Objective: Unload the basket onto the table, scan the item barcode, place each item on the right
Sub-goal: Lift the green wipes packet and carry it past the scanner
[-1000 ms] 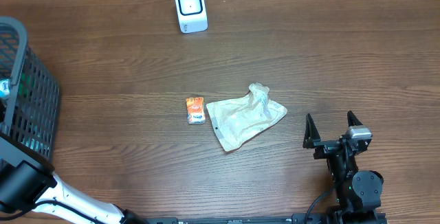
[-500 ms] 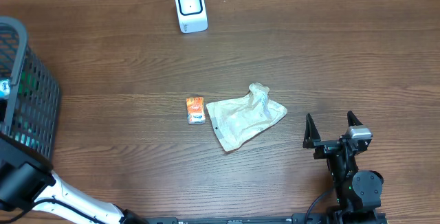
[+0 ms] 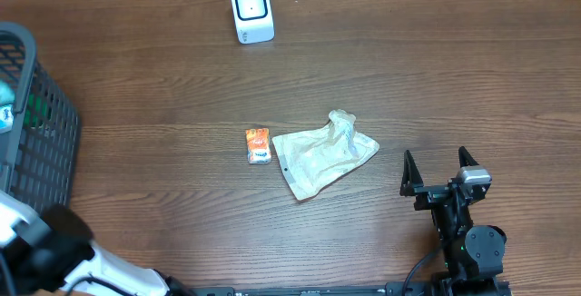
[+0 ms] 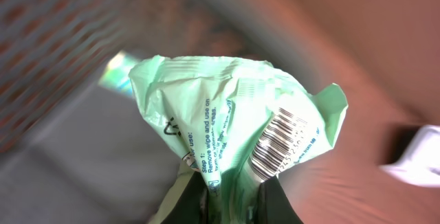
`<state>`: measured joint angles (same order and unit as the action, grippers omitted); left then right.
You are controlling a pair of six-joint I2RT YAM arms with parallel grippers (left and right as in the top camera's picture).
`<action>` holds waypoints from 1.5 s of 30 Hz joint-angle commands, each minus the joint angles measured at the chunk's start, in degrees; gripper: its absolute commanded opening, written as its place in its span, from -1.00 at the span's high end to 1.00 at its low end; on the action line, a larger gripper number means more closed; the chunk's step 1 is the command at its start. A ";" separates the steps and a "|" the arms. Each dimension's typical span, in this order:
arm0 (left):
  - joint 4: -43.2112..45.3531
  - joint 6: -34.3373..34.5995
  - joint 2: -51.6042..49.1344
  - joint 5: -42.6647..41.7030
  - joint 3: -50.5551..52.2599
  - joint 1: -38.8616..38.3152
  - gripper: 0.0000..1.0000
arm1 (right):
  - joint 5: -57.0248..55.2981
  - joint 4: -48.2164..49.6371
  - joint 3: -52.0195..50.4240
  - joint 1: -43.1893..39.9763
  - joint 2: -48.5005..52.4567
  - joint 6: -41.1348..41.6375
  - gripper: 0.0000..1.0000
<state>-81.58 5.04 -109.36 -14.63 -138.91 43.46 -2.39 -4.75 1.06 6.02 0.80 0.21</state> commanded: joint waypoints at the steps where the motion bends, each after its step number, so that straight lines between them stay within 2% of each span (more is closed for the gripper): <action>1: 0.00 3.78 8.66 -6.40 -3.78 -5.27 0.92 | -0.50 0.22 -0.57 -0.15 -0.39 -0.07 -1.00; 6: -1.95 3.80 14.10 -6.36 -3.91 -14.88 0.91 | -0.50 0.22 -0.57 -0.15 -0.39 -0.07 -1.00; 12: -12.22 3.80 12.59 -2.16 -0.85 -30.27 0.91 | -0.50 0.22 -0.57 -0.15 -0.39 -0.07 -1.00; 16: -11.87 4.00 10.21 0.68 7.74 -40.59 0.91 | -0.50 0.22 -0.57 -0.15 -0.39 -0.07 -1.00; 21: -4.96 7.54 7.54 4.13 24.02 -50.21 0.91 | -0.52 0.22 -0.57 -0.15 -0.39 -0.07 -1.00; 25: 3.39 10.80 6.67 4.33 37.16 -53.44 0.91 | -0.50 0.22 -0.57 -0.15 -0.39 -0.07 -1.00; 30: 15.23 16.37 6.62 3.63 51.36 -53.72 0.91 | -0.50 0.22 -0.57 -0.15 -0.39 -0.09 -1.00; 35: 28.57 16.46 6.62 -1.97 63.01 -55.12 0.92 | -0.50 0.22 -0.57 -0.15 -0.39 -0.07 -1.00; 41: 33.92 17.68 6.62 -1.88 67.54 -56.52 0.90 | -0.50 0.22 -0.57 -0.15 -0.39 -0.07 -1.00; 45: 36.61 17.40 6.75 -1.77 67.17 -56.52 0.79 | -0.50 0.22 -0.57 -0.15 -0.39 -0.07 -1.00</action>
<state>-46.26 21.54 -103.31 -15.51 -71.55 -12.97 -2.37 -4.75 1.06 6.02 0.80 0.21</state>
